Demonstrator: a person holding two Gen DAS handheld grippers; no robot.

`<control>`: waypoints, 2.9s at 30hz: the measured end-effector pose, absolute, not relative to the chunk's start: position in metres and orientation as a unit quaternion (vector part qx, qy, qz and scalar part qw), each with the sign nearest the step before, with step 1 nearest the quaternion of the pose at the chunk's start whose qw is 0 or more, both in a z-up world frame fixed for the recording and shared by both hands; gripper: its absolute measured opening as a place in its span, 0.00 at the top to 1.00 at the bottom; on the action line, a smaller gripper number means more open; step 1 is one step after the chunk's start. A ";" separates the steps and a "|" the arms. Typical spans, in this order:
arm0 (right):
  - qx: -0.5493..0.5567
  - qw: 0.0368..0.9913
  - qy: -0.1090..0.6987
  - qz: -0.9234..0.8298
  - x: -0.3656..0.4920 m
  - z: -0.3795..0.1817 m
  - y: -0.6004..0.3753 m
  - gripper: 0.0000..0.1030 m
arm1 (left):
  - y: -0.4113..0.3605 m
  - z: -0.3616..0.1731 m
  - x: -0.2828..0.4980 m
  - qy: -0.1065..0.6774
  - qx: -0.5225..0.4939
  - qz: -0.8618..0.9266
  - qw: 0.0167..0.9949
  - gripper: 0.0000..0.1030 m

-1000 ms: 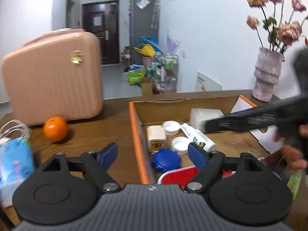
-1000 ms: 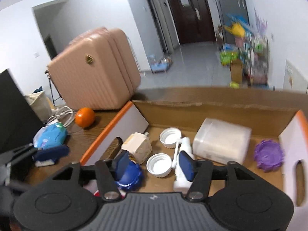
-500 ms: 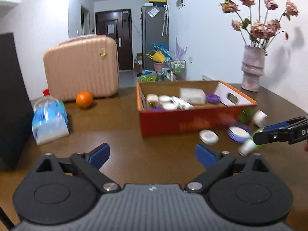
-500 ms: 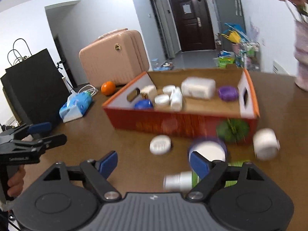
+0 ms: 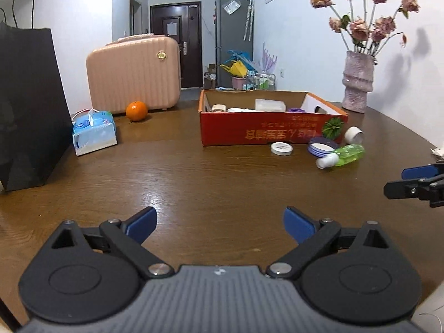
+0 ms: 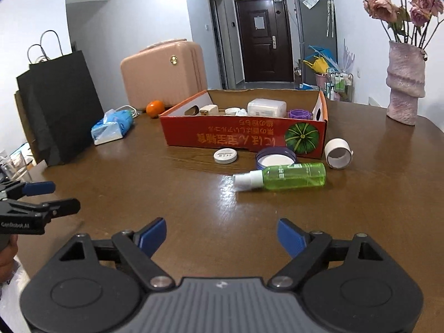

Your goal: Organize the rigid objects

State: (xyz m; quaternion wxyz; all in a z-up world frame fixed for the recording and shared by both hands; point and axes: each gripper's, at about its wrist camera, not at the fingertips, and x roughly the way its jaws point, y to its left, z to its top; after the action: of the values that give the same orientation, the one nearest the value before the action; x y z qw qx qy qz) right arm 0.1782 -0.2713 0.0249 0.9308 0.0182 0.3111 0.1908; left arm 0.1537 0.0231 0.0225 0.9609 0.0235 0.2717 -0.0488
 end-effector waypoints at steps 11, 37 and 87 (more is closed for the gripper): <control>0.039 0.931 0.318 0.177 0.169 0.014 -0.281 0.15 | -0.005 0.019 0.151 0.249 0.056 -0.044 0.966 0.03; 0.155 0.933 0.323 0.046 0.324 -0.020 -0.306 0.51 | -0.098 -0.030 0.395 0.307 0.123 -0.145 0.933 0.34; -0.033 0.960 0.228 0.158 0.125 0.059 -0.209 0.71 | 0.013 0.038 0.104 0.224 -0.023 -0.059 0.973 0.61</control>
State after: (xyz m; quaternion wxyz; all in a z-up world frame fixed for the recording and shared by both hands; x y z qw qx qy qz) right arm 0.1246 -0.2092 0.0586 0.9603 -0.0334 0.2278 0.1577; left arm 0.1043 0.0135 0.0380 0.9726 -0.0230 0.2236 -0.0591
